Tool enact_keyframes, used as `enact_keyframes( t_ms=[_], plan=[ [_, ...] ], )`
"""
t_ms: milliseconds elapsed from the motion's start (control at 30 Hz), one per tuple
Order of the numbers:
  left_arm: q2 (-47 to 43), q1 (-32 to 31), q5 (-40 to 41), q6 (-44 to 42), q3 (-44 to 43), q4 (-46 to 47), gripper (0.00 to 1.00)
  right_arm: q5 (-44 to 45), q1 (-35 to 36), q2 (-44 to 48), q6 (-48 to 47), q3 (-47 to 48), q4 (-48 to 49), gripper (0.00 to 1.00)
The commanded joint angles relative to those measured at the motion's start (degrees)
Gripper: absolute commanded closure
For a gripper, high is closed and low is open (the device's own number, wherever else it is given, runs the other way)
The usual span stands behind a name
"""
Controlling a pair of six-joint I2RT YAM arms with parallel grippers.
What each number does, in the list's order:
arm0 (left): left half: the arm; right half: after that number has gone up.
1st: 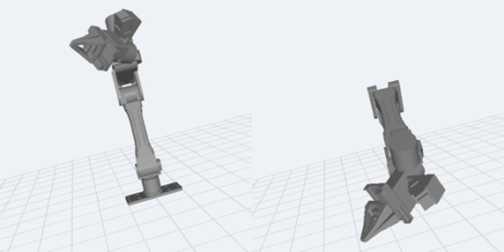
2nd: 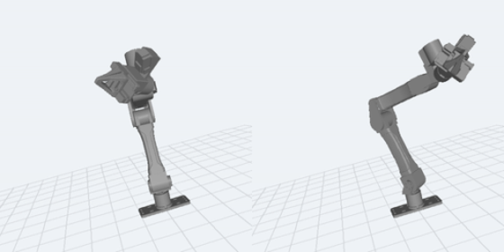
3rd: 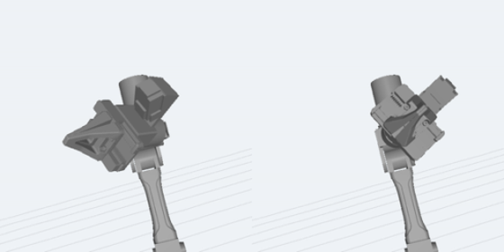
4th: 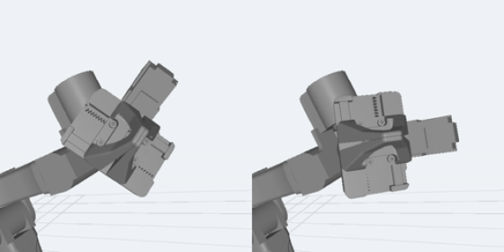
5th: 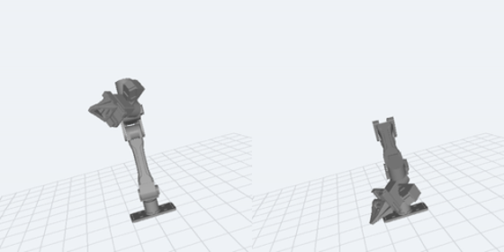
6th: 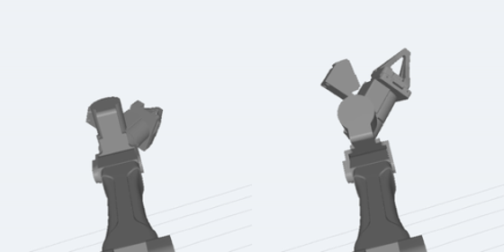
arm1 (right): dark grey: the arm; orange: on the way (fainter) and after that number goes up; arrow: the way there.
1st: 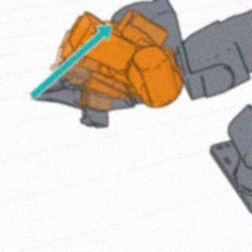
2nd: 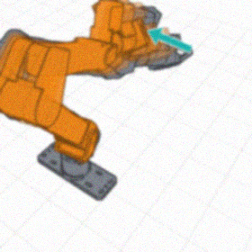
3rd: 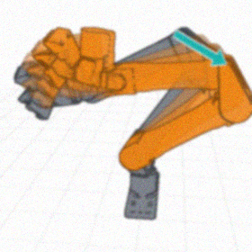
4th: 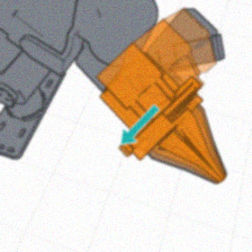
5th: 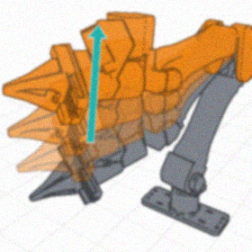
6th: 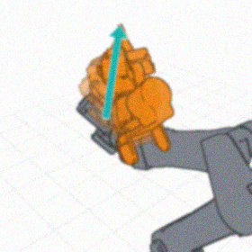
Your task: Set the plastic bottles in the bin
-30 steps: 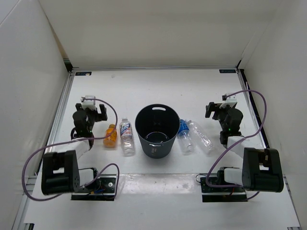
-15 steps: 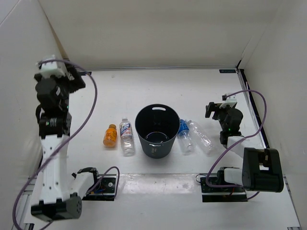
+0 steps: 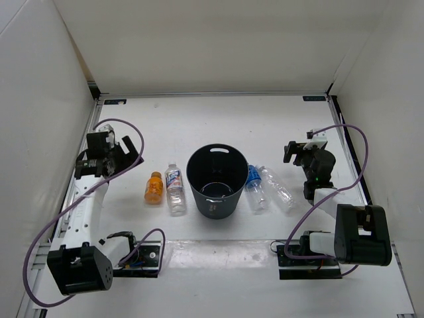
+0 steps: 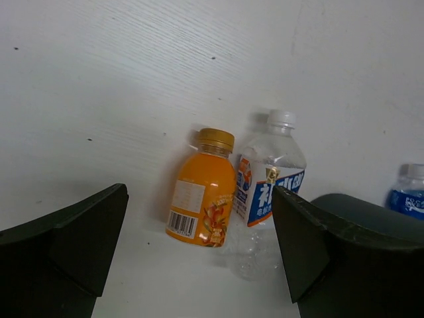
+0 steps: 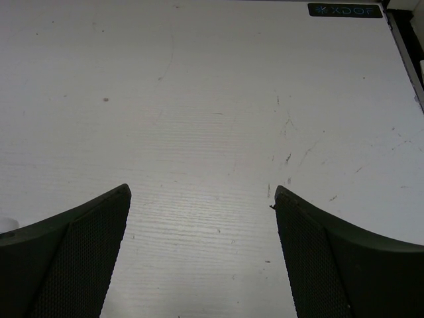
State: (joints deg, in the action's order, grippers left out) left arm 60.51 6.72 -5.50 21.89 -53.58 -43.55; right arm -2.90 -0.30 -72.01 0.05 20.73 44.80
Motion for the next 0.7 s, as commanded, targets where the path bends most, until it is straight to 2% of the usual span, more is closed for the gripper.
enact_keyframes(
  t_ms=[0, 267, 667],
  plan=[
    [-0.66, -1.62, -5.04, 1.14, 0.06, 1.71, 0.00, 1.31, 0.12, 0.11, 0.21, 0.01, 3.02, 0.10],
    [6.02, -8.20, -6.37, 0.34, 3.66, 3.56, 0.00, 1.75, 0.12, 0.20, 0.30, -0.08, 3.10, 0.10],
    [15.77, -8.83, -5.40, 1.40, 4.89, 4.35, 0.00, 1.67, 0.12, 0.20, 0.21, 0.10, 3.11, 0.10]
  ],
)
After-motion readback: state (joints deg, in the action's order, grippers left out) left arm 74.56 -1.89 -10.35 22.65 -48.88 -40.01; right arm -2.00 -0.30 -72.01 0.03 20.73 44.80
